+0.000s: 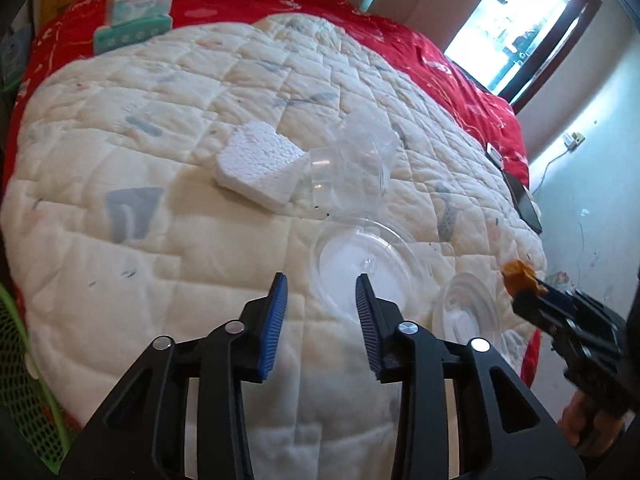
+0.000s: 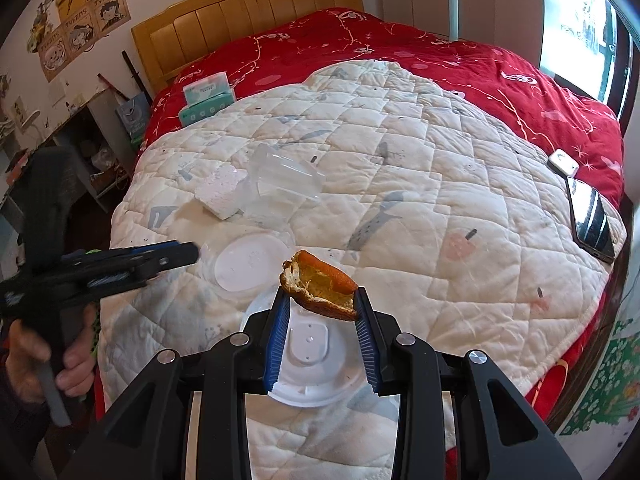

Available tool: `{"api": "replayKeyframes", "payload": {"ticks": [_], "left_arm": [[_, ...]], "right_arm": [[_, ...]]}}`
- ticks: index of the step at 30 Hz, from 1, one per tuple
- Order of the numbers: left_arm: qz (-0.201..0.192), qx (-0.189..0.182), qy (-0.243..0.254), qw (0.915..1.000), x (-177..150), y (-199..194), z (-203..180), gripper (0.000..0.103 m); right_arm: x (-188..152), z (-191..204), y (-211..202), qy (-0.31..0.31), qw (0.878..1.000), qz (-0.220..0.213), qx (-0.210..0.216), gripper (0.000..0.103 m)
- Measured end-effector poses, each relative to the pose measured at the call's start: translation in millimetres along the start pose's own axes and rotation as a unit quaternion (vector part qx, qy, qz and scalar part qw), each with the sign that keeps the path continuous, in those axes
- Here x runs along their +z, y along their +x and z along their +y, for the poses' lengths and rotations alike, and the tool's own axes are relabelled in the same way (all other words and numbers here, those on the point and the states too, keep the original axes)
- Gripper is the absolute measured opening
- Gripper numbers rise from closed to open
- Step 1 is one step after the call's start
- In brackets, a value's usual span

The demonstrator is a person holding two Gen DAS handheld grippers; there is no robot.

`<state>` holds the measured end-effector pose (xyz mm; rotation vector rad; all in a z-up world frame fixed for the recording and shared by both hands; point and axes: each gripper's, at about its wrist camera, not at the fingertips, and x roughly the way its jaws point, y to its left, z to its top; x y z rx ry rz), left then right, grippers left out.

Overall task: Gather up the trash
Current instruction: 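Grasp the clear round plastic lid with the left tool while the right tool holds the crust, then carry the lid and bread crust to the green basket and release both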

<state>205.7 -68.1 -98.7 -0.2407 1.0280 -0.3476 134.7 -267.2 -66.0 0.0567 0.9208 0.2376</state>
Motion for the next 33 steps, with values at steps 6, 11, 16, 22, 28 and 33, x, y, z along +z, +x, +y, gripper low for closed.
{"api": "replayKeyframes", "payload": {"ticks": [6,11,16,22,28,33], "left_arm": [[0.019,0.017,-0.004,0.9997,4.7,24.5,2.8,0.023],[0.014,0.028,-0.003,0.9995,7.3,27.1,3.2,0.004],[-0.006,0.041,-0.007,0.9991,2.8,10.7,6.7,0.002],[-0.032,0.05,-0.008,0.9982,-8.6,-24.2,17.3,0.002],[-0.066,0.049,-0.036,0.996,-28.9,-72.9,44.4,0.002],[-0.091,0.055,-0.07,0.9918,-47.3,-109.5,72.3,0.002]], "right_arm": [[-4.8,-5.7,-1.3,0.006,1.0,-0.001,0.001,0.032],[-8.8,-8.8,-0.5,0.015,1.0,0.001,0.004,0.032],[-10.6,-3.2,-2.7,0.014,1.0,-0.001,0.009,0.032],[-10.8,13.6,-6.6,0.009,1.0,-0.006,0.021,0.032],[-11.1,39.4,-12.3,-0.006,0.999,-0.009,0.036,0.032],[-10.1,66.8,-13.1,-0.026,0.998,-0.007,0.053,0.032]]}}
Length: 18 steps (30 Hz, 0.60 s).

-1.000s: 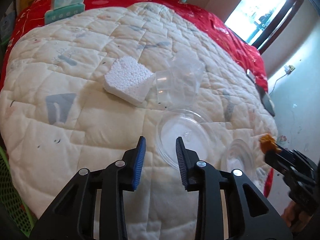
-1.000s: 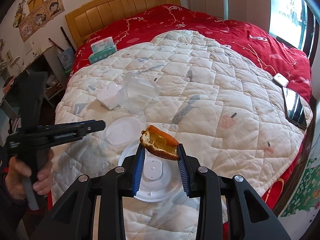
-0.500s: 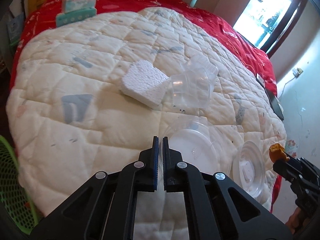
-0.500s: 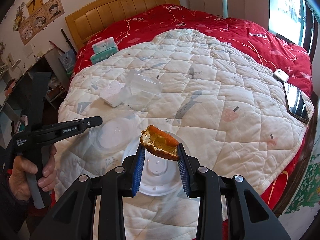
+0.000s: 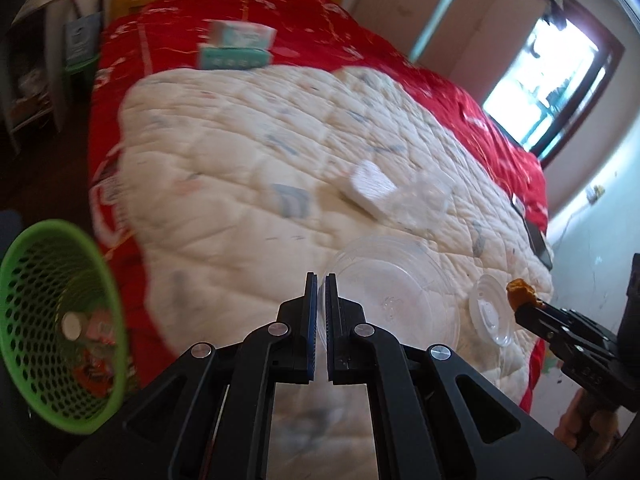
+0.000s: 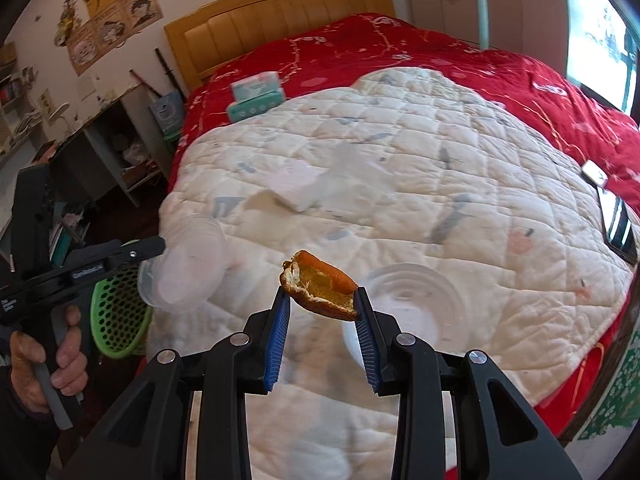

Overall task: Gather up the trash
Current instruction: 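Carry the lid and bread crust to the green basket and release both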

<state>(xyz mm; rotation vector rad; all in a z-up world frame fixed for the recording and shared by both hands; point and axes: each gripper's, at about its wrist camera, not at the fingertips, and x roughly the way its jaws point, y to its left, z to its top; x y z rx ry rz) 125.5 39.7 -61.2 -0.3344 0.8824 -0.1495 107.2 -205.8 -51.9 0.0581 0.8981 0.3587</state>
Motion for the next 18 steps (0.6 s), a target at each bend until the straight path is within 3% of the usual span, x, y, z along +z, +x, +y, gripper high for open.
{"api": "replayKeyframes", "payload": {"ticks": [10,18], "left_arm": [[-0.055,0.064,-0.049,0.9952,-14.1,-69.6,82.5,0.002],[-0.07,0.114,-0.097,0.9862,-25.4,-96.4,144.7,0.002]], "right_arm": [[7.5,65.0,11.3,-0.047,0.998,0.006,0.04,0.032],[13.5,113.2,23.8,-0.083,0.994,0.015,0.068,0.032]]}}
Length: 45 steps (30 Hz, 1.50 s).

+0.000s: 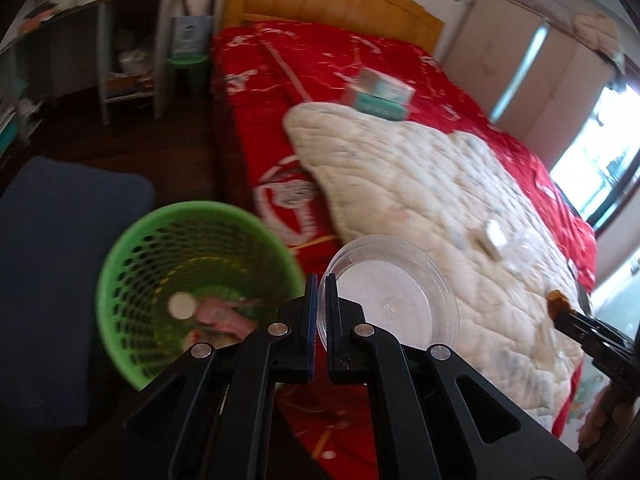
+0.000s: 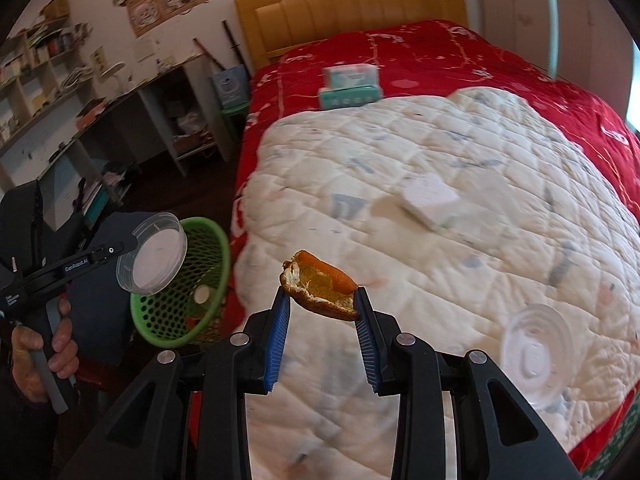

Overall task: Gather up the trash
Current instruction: 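Carry the lid and bread crust to the green basket and release both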

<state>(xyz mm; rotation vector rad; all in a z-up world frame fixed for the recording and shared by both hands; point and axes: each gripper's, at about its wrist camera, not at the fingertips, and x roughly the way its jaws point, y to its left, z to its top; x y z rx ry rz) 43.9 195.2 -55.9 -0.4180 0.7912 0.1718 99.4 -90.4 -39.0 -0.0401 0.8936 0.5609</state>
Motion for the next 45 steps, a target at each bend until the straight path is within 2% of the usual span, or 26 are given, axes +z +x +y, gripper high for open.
{"api": "replayKeyframes", "payload": {"ticks": [7,14,25,27,34,36,38,45], "left_arm": [[0.007,0.052,-0.031,0.9981,-3.0,3.7,51.6,0.003],[0.026,0.081,-0.052,0.995,-8.1,17.3,82.5,0.004],[0.053,0.062,-0.09,0.9926,-20.7,32.3,108.3,0.011],[0.051,0.064,-0.091,0.9925,-21.9,30.9,108.7,0.015],[0.038,0.068,-0.096,0.9923,-24.5,12.8,112.8,0.016],[0.032,0.074,-0.093,0.9925,-25.2,6.2,113.1,0.02],[0.023,0.084,-0.09,0.9921,-26.5,-1.9,113.5,0.032],[0.001,0.113,-0.079,0.9904,-28.2,-26.6,117.2,0.043]], "right_arm": [[8.0,31.4,17.0,-0.022,0.999,0.01,0.02,0.032],[14.2,54.6,30.2,-0.038,0.999,0.019,0.033,0.032],[18.9,78.8,46.9,-0.053,0.997,0.032,0.049,0.032],[19.4,82.8,49.6,-0.055,0.996,0.034,0.053,0.032],[22.0,99.4,63.0,-0.06,0.995,0.043,0.072,0.032],[22.9,105.6,66.9,-0.063,0.994,0.046,0.077,0.032],[24.0,114.3,71.6,-0.069,0.993,0.048,0.084,0.032],[24.7,147.2,92.0,-0.088,0.989,0.062,0.103,0.033]]}}
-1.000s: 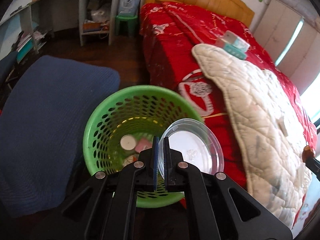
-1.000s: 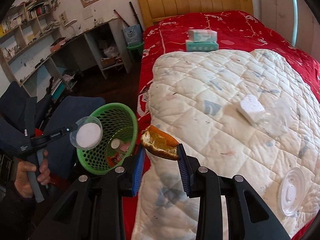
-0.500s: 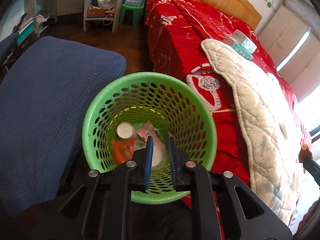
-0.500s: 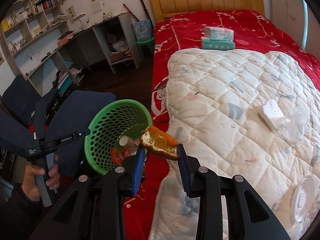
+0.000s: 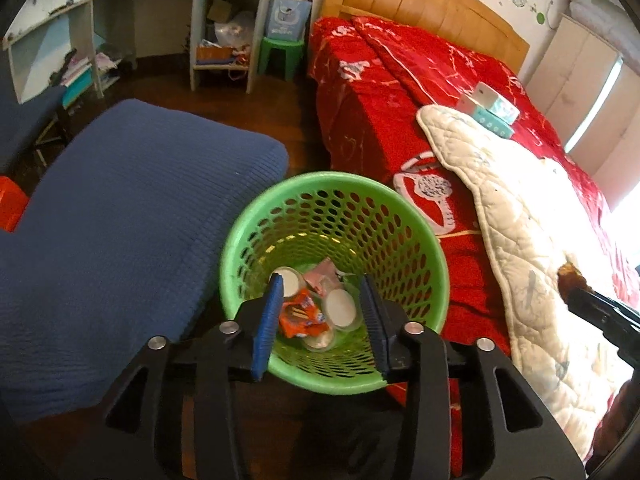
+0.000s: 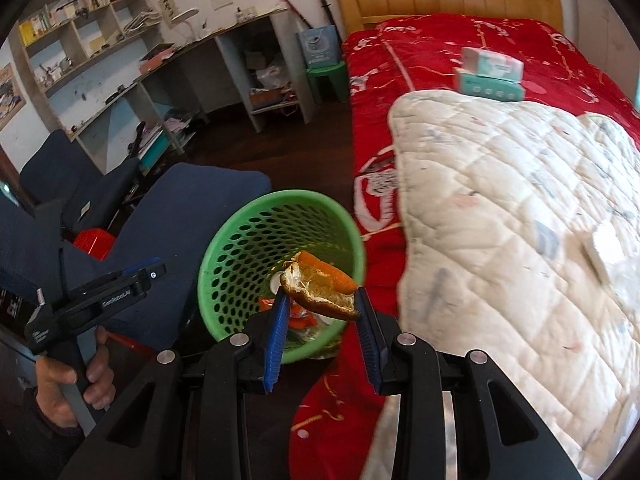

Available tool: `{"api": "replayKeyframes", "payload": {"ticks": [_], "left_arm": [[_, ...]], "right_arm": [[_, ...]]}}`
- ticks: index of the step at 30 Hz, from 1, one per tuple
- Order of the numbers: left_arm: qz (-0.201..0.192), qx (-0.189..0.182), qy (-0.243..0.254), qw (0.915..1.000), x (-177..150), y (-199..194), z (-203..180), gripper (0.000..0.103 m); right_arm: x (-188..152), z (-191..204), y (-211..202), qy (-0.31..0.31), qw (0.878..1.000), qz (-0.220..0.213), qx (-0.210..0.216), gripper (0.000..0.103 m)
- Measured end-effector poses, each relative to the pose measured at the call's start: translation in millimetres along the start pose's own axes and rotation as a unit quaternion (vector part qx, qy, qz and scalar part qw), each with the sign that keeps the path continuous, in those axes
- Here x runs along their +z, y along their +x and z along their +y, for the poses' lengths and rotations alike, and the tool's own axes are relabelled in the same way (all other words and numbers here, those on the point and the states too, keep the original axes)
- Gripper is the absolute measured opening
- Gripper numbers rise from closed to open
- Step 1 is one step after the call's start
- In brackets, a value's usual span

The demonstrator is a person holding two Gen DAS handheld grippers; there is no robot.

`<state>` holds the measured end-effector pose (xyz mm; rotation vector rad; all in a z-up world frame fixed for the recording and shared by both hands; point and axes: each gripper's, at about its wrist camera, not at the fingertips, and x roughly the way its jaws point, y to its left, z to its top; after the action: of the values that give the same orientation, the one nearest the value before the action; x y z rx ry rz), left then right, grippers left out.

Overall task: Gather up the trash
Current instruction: 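Carry the lid and bread crust to the green basket and release both, then move the right tool to the bed and grasp the white round lid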

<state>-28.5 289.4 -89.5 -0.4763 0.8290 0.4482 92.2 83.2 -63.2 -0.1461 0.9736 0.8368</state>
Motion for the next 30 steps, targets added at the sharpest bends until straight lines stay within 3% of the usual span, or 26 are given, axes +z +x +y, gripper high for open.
{"api": "replayKeyframes", "payload": {"ticks": [2,11,15,20,30], "left_arm": [[-0.007,0.007,0.002,0.9999,-0.2,-6.8,3.1,0.049],[-0.02,0.017,-0.005,0.9996,-1.3,-21.2,15.4,0.053],[-0.019,0.02,-0.01,0.9996,-2.6,-20.5,19.6,0.053],[-0.015,0.022,-0.014,0.9995,-4.2,-18.6,22.4,0.054],[-0.015,0.01,0.002,0.9998,-6.9,-19.4,3.3,0.058]], "right_arm": [[3.2,8.0,9.0,-0.004,1.0,0.005,0.005,0.033],[12.5,40.0,52.9,-0.02,0.999,0.03,0.02,0.033],[16.6,48.3,70.4,-0.016,0.999,0.035,0.027,0.048],[16.9,50.3,76.5,-0.007,0.999,0.034,0.032,0.057],[5.6,16.1,36.4,0.008,1.0,0.0,-0.005,0.086]]}}
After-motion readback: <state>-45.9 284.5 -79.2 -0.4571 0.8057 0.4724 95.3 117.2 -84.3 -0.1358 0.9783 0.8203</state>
